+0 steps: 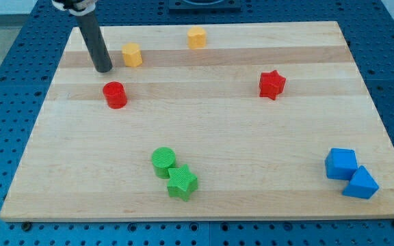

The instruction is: Move the yellow hexagon into the yellow heart

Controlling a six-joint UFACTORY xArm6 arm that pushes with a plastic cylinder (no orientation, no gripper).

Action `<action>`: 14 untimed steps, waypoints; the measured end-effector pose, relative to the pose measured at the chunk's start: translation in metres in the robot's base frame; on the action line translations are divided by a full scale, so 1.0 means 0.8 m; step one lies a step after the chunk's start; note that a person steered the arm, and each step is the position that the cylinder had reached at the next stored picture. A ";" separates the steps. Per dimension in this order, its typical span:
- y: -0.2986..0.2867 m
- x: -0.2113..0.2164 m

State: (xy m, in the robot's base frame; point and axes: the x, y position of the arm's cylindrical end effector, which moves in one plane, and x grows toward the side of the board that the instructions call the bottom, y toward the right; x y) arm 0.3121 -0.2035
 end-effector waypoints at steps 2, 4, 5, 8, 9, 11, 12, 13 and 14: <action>0.025 -0.019; 0.086 -0.021; 0.107 -0.030; 0.157 -0.071; 0.182 -0.072; 0.218 -0.091; 0.232 -0.102; 0.235 -0.108; 0.210 -0.108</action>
State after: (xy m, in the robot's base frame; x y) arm 0.2254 -0.0358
